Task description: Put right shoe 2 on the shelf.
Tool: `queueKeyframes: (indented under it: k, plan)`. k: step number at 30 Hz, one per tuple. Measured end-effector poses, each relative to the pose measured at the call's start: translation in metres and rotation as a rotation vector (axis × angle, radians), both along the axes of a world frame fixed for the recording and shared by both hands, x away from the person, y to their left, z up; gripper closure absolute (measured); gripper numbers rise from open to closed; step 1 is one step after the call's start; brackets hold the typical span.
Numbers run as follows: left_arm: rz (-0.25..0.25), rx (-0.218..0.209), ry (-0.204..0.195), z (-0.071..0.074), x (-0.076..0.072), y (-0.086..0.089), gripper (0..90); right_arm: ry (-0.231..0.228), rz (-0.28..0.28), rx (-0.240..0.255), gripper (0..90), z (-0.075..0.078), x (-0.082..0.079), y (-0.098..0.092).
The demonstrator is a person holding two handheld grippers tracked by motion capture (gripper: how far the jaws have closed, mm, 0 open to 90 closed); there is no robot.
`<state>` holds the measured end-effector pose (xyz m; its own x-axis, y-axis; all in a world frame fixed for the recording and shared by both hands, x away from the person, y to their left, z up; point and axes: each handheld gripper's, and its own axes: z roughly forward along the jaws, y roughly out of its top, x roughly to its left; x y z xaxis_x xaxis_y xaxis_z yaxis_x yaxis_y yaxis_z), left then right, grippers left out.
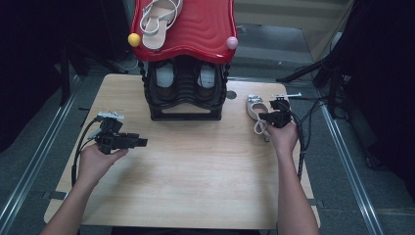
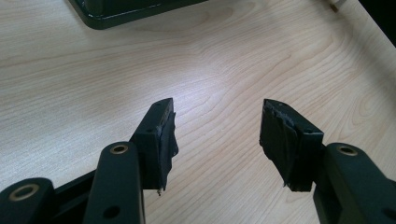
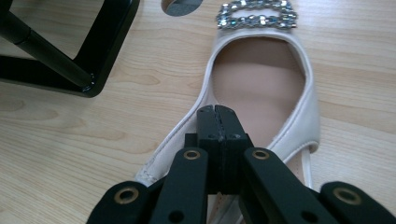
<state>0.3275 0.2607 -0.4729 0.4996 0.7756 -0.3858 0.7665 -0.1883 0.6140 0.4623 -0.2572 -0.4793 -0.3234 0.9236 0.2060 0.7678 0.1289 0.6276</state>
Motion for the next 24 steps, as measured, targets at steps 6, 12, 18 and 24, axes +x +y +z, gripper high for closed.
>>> queueKeyframes:
  k: [6,12,18,24]
  plan:
    - [0.0,-0.001,0.003,0.0,0.0,0.0,45.7,0.002,-0.007,-0.001,90.0,0.0,0.0,0.003]
    - [-0.002,-0.002,0.008,-0.001,0.001,0.0,45.8,-0.002,-0.028,0.014,87.1,0.006,-0.002,-0.004]
    - [-0.001,-0.003,0.007,-0.001,0.001,0.0,45.7,-0.057,-0.046,0.039,84.3,0.022,-0.008,-0.007]
    - [-0.004,0.0,0.009,-0.001,0.001,0.0,45.7,-0.057,-0.029,0.045,78.8,0.028,-0.008,0.001]
